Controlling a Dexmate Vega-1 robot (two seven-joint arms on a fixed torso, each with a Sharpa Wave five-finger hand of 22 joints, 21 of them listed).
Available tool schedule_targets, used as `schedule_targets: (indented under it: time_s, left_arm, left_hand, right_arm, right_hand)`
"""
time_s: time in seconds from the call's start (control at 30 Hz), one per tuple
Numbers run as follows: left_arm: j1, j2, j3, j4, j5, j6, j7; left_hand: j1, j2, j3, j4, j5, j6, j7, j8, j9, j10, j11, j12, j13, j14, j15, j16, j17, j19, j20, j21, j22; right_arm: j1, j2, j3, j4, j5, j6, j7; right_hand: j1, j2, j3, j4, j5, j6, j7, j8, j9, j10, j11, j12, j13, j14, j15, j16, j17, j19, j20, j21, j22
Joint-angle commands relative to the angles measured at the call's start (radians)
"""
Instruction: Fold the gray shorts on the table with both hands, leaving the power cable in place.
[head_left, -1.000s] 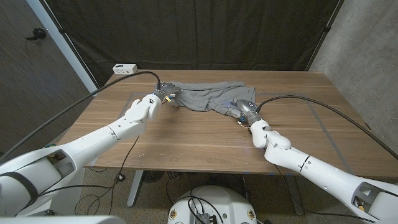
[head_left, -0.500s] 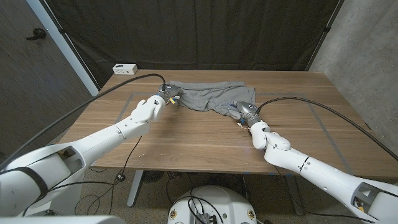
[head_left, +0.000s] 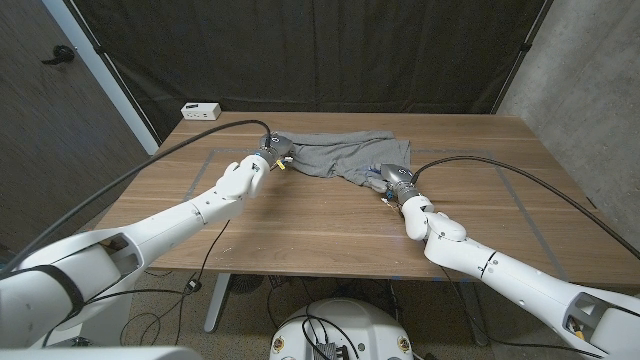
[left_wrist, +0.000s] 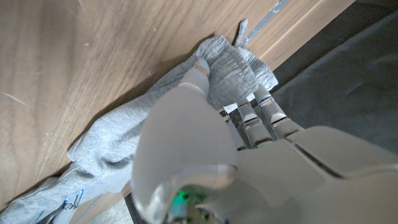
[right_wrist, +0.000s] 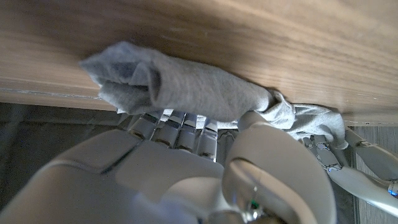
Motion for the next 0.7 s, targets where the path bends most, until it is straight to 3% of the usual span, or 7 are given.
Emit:
schedule_targets:
  time_s: [0.03, 0.3, 0.7]
  left_arm:
    - [-0.007, -0.012, 0.032, 0.032, 0.089, 0.020, 0.123]
    - [-0.036, 0.006, 0.089, 0.041, 0.235, 0.029, 0.152]
    - [-0.093, 0.053, 0.144, 0.024, 0.468, -0.020, 0.134]
  left_hand:
    - [0.019, -0.001, 0.053, 0.003, 0.007, 0.126, 0.045, 0.043, 0.011, 0.053, 0.008, -0.014, 0.006, 0.047, -0.155, -0.002, 0.003, 0.014, -0.013, 0.024, 0.002]
    - [0.023, -0.009, 0.086, 0.000, 0.008, 0.178, 0.046, 0.074, 0.026, 0.090, -0.001, -0.017, 0.016, 0.111, -0.175, 0.004, 0.008, 0.024, -0.017, 0.041, -0.001]
    - [0.019, -0.013, 0.097, 0.003, -0.007, 0.188, 0.024, 0.091, 0.037, 0.090, -0.005, -0.027, 0.018, 0.136, -0.188, 0.002, 0.012, 0.031, -0.031, 0.050, -0.003]
  right_arm:
    - [0.004, -0.009, -0.006, 0.000, 0.008, 0.013, 0.024]
    - [0.008, -0.004, -0.010, 0.007, 0.007, 0.021, 0.026]
    - [0.016, 0.001, -0.013, 0.026, 0.014, 0.045, 0.036]
  right_hand:
    - [-0.003, 0.006, 0.012, -0.002, -0.003, 0.022, 0.002, 0.006, 0.003, 0.013, 0.000, 0.003, 0.000, 0.017, -0.024, 0.004, 0.002, 0.012, -0.002, 0.005, 0.003]
    - [-0.004, 0.008, 0.022, -0.005, -0.003, 0.045, 0.002, 0.008, 0.003, 0.026, 0.003, 0.003, 0.000, 0.027, -0.024, 0.005, 0.000, 0.020, -0.001, 0.005, 0.003]
    - [-0.005, 0.009, 0.030, -0.007, -0.004, 0.059, 0.002, 0.008, 0.003, 0.034, -0.005, 0.002, -0.001, 0.032, -0.026, 0.003, -0.001, 0.019, -0.001, 0.001, 0.003]
